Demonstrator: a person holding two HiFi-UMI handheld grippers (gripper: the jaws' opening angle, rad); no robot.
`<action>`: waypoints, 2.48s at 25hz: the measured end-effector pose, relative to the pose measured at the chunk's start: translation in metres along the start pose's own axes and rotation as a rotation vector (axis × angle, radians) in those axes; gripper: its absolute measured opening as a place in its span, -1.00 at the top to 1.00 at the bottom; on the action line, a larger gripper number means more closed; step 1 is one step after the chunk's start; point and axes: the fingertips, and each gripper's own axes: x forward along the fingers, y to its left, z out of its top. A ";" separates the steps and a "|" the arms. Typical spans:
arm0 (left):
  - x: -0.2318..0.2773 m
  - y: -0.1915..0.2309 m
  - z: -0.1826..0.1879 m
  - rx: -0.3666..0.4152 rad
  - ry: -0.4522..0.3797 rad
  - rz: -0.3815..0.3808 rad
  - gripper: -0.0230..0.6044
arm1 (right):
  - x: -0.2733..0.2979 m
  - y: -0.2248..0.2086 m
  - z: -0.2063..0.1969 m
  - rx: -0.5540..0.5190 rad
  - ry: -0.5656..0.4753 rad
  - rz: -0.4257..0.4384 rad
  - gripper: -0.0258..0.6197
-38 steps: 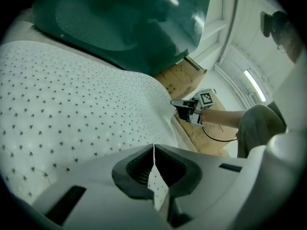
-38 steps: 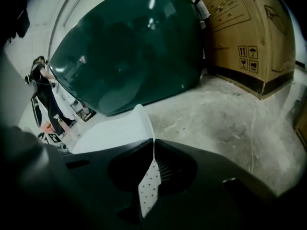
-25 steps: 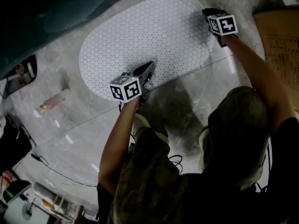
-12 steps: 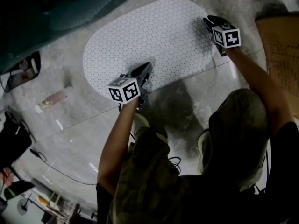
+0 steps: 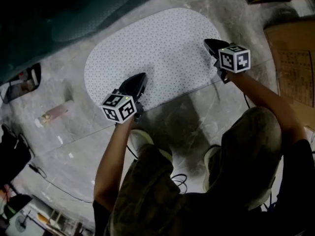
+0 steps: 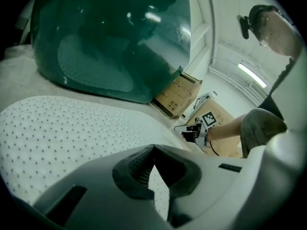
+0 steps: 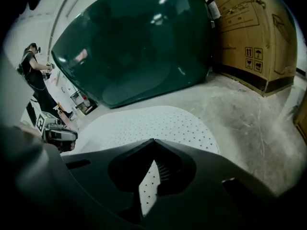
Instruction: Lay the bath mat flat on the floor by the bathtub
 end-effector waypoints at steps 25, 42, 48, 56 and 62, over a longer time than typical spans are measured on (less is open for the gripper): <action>-0.096 -0.063 0.074 0.000 -0.011 0.075 0.86 | -0.090 0.105 -0.035 0.095 0.130 -0.033 0.85; -0.267 -0.217 0.125 -0.080 0.219 0.145 0.86 | -0.317 0.231 0.020 0.157 0.443 -0.013 0.85; -0.303 -0.280 0.193 -0.128 0.195 0.035 0.86 | -0.349 0.296 0.122 0.190 0.383 -0.009 0.85; -0.389 -0.355 0.288 -0.033 0.159 -0.066 0.86 | -0.431 0.397 0.224 0.161 0.291 -0.046 0.85; -0.475 -0.387 0.382 0.014 0.039 -0.087 0.86 | -0.495 0.477 0.282 0.122 0.219 -0.045 0.85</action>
